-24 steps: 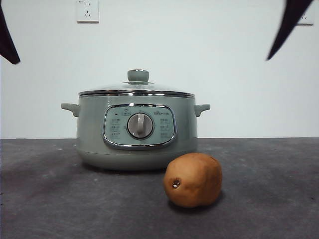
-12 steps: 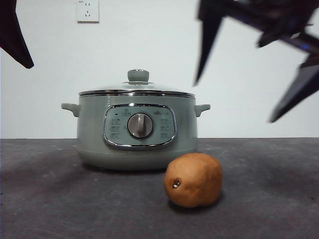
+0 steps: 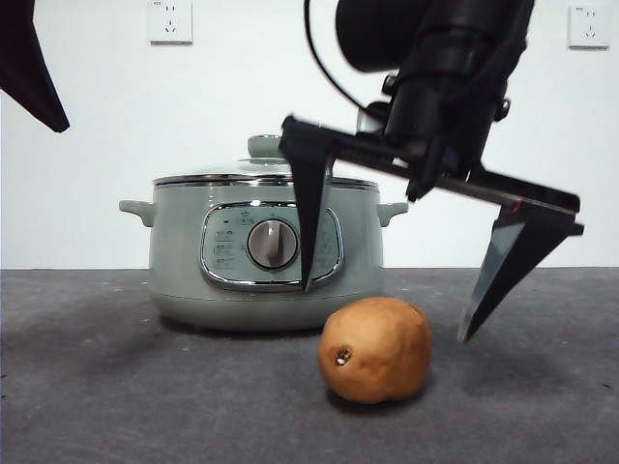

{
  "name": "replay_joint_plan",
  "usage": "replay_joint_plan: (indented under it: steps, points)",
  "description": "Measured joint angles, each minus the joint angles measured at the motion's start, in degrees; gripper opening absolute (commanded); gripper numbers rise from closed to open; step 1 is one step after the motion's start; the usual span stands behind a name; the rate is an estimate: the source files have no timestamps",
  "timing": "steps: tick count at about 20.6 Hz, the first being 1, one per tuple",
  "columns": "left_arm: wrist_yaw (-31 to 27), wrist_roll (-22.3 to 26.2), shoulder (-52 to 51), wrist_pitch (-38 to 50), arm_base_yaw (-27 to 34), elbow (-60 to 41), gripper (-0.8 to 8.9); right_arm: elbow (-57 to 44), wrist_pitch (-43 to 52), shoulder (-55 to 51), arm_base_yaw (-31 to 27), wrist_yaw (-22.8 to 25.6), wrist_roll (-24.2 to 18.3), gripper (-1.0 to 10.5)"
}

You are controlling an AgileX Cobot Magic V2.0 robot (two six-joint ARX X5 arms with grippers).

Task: Pick up the potato,open the lid,put the potato in the pot,close the lid

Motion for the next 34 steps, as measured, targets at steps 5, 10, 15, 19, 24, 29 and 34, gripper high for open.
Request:
replay_joint_plan:
  steps: [5,10,15,19,24,29,34]
  points:
    - [0.00,0.37,0.00,0.07,0.00,0.00,6.37,0.07,1.49,2.51,0.83,2.23,1.07,6.3]
    - [0.00,0.44,0.00,1.29,0.00,0.00,6.36,0.09,2.27,2.93,0.83,2.23,0.96,0.0]
    - [0.00,0.79,0.00,1.75,0.00,0.00,6.36,0.15,2.25,2.93,0.87,2.14,-1.97,-0.1]
    - [0.00,0.85,0.31,2.47,0.00,0.85,6.29,0.57,-2.36,2.21,0.85,2.54,-6.45,-0.1]
    - [0.00,1.05,5.42,-0.70,-1.38,9.79,6.29,1.22,-11.47,-7.13,0.85,4.85,-14.78,0.0]
    - [-0.57,1.27,16.90,-4.63,-5.40,23.63,6.29,1.29,-19.41,-18.95,0.85,6.95,-22.86,0.0]
    - [-7.06,1.31,30.16,-7.39,-11.30,38.05,6.29,1.31,-23.61,-27.47,0.85,8.35,-27.12,0.0]
